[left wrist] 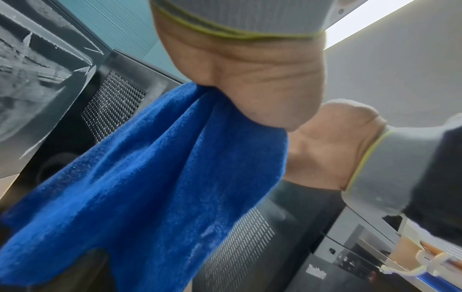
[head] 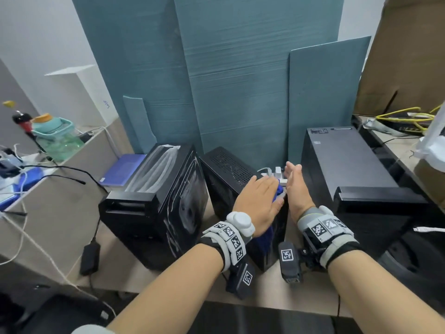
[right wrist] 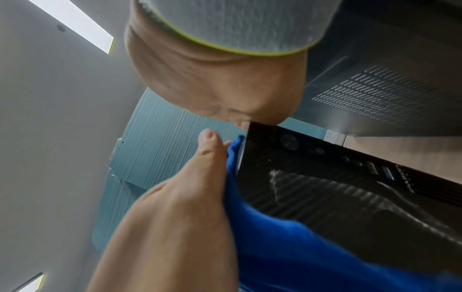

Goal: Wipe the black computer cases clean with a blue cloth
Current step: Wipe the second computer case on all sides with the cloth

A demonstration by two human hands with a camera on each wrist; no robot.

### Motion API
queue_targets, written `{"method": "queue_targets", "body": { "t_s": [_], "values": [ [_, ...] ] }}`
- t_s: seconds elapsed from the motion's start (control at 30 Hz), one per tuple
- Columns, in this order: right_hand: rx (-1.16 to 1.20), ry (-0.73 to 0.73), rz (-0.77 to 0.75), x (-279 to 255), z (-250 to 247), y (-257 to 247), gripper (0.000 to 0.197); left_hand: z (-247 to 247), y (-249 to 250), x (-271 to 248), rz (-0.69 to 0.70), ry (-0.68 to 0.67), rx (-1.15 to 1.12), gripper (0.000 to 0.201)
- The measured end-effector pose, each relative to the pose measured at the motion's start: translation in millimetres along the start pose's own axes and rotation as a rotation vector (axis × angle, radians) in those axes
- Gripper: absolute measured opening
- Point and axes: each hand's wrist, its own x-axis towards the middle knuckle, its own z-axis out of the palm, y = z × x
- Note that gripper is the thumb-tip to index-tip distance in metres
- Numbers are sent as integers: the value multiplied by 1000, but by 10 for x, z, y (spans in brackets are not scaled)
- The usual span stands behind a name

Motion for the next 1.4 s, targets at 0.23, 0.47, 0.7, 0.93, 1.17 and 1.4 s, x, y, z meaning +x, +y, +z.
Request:
{"method": "queue_targets", "body": {
  "t_s": [0.23, 0.47, 0.7, 0.93, 1.17, 1.4],
  "values": [
    [-102, -51, -8, -108, -41, 84, 66, 14, 126, -209, 32, 45, -258, 47],
    [-538, -158, -212, -303, -104, 217, 93, 10, 36, -723, -513, 428, -627, 34],
    [-1105, -120, -244, -367, -44, 279, 118, 325, -561, -1077, -1289, 471, -835, 24],
    [-1251, -23, -250, -427, 66, 173, 122, 1113, -657, -1507, -1331, -188, -938, 46],
    [-996, 181, -1, -340, 200, 85, 98, 1213, -744, -1605, -1281, -461, -787, 69],
    [-826, 246, 120, -478, 9, 268, 83, 1312, -1087, -1772, -1401, -497, -600, 88]
  ]
}}
